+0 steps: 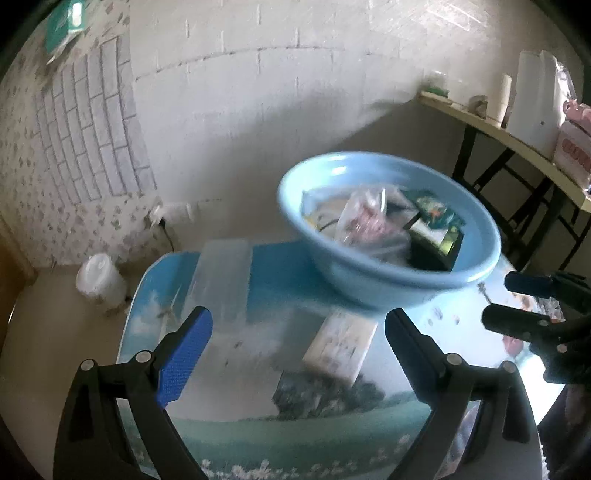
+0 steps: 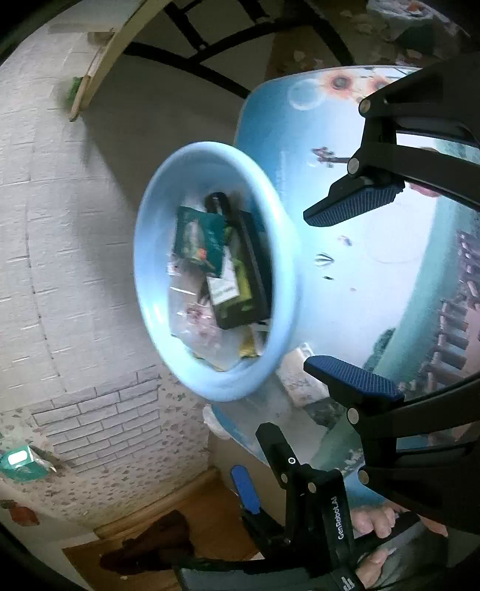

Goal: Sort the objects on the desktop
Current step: 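Lower the bag into the basin with the left tool while the right tool releases the green packet there, then withdraw both open tools toward the clear box and the white tissue pack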

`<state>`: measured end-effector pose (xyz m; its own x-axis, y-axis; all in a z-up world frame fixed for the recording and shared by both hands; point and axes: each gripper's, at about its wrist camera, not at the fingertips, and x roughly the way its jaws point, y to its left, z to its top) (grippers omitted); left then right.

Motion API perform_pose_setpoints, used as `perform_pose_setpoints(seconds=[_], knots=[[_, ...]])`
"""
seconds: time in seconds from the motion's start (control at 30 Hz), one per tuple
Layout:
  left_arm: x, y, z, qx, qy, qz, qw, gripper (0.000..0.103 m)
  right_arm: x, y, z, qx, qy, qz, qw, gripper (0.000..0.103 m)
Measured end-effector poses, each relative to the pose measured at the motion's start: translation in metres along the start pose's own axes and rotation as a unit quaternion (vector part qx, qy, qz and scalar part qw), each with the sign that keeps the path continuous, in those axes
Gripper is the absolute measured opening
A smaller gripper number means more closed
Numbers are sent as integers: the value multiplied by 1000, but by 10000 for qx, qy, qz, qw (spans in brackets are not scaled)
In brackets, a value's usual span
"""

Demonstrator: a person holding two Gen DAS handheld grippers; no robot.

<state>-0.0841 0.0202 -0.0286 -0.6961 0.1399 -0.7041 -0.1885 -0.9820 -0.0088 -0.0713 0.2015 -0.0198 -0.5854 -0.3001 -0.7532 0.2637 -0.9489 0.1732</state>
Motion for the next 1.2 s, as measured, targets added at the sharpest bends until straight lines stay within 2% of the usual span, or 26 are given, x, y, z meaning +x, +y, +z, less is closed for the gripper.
perform_pose_setpoints(seconds=[0.27,0.6,1.2], knots=[[3,23,-17,-151,179,166,9996,96,11,10,-11,-40,227,43,9997,68],[10,67,-33,-597,381,425,9966,96,28,30,-15,-205,433,166,9987,68],[29,94,-37,-801,513,425,9946,96,60,67,-13,-776,683,460,9936,68]])
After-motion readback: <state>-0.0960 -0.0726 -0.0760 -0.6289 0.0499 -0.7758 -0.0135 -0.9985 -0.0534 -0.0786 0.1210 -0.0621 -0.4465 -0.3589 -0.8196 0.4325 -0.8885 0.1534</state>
